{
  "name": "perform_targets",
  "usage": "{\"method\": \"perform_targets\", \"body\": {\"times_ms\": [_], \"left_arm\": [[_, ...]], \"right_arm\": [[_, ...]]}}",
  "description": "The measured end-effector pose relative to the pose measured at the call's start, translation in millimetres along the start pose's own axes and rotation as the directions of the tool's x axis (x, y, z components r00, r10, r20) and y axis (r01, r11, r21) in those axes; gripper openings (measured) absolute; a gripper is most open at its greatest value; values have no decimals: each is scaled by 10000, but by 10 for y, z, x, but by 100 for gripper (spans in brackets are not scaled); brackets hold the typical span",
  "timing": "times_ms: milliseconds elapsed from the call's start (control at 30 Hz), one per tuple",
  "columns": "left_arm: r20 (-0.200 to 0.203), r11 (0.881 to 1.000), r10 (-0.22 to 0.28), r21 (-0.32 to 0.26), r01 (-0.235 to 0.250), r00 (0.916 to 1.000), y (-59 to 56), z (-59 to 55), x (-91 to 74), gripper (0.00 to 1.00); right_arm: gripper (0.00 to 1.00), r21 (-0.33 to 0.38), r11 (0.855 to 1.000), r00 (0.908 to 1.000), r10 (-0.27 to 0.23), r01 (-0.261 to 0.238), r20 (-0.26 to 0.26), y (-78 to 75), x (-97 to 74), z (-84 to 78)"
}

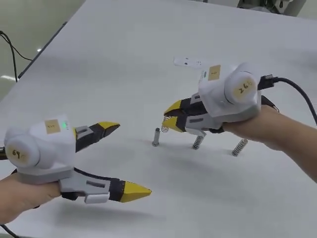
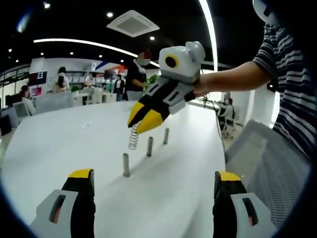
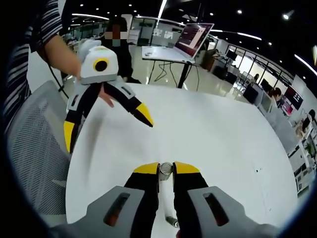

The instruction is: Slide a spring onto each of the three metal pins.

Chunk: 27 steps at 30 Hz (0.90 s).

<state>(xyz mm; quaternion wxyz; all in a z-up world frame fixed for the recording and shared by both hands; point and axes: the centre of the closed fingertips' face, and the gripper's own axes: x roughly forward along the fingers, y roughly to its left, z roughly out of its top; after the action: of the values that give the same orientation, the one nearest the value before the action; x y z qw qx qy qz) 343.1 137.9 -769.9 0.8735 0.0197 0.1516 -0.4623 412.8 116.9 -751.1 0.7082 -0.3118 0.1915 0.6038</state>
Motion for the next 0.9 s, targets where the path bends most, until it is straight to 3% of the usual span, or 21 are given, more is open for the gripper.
{"method": "perform_targets", "body": {"times_ms": [400, 900], "left_arm": [[59, 10000, 98, -16, -98, 9999, 42, 15, -1, 98], [79, 9999, 90, -89, -90, 9999, 35, 7, 1, 98]], "right_arm": [[7, 738, 9972, 9998, -138, 126, 164, -54, 81, 24], [7, 865, 9963, 10000, 1, -8, 80, -34, 110, 7]]}}
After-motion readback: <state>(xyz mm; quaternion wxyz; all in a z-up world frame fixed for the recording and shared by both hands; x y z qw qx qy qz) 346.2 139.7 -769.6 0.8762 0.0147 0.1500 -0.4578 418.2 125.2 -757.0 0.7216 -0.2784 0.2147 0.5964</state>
